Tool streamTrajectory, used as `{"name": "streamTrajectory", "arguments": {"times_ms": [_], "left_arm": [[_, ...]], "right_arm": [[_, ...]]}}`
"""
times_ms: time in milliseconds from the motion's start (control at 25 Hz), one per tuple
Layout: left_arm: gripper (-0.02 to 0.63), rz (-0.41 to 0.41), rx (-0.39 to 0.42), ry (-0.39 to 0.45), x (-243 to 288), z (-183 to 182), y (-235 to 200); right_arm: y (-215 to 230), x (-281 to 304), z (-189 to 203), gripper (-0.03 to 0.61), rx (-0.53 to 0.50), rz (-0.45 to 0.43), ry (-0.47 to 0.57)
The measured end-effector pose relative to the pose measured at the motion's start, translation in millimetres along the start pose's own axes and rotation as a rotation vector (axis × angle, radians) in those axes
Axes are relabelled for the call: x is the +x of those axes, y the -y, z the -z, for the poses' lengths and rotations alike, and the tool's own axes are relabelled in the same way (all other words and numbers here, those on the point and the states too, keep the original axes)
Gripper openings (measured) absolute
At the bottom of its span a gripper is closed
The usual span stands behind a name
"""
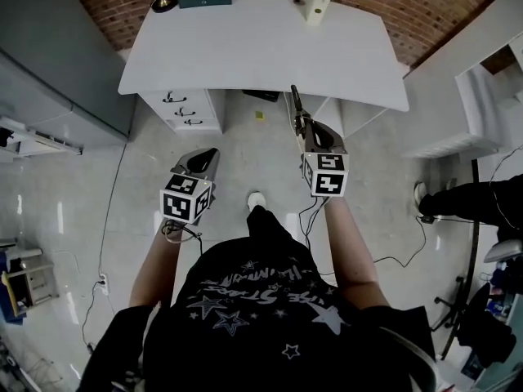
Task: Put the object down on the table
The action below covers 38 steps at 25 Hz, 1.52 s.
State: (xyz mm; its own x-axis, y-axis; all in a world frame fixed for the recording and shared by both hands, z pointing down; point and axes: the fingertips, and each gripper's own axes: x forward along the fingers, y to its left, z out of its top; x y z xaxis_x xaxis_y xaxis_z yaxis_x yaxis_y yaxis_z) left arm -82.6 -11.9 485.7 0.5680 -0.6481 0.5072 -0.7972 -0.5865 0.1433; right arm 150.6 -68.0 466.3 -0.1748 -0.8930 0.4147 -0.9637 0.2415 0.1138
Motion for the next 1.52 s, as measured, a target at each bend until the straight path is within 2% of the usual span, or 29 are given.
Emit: {"name": "streamTrajectory", "arguments": {"times_ms": [240,520,920,1240,1520], "left_arm": [[0.020,-0.049,0.009,0.024,39,-45,-16],[0.020,-0.080,-0.001,0.030,80,-77,-37],[0.020,-0.107,-0.045,0.019,109,-84,-48],[0.020,-0.088,-0.036,0.000,123,-83,-60],[0.020,-0.031,-0.022,-0.019,155,-91,-86]], "right_arm": [[38,52,-26,0.012,-0.021,-0.025,0.020],[69,104,-47,0.014,-0.064,-0.047,0.021],[81,140,-54,0.014,-0.161,-0.091,-0.008],[73,164,-50,0.014,-0.446,-0.053,-0.049],[67,194,-47,0.015,-0.608,-0.025,-0.091]]}}
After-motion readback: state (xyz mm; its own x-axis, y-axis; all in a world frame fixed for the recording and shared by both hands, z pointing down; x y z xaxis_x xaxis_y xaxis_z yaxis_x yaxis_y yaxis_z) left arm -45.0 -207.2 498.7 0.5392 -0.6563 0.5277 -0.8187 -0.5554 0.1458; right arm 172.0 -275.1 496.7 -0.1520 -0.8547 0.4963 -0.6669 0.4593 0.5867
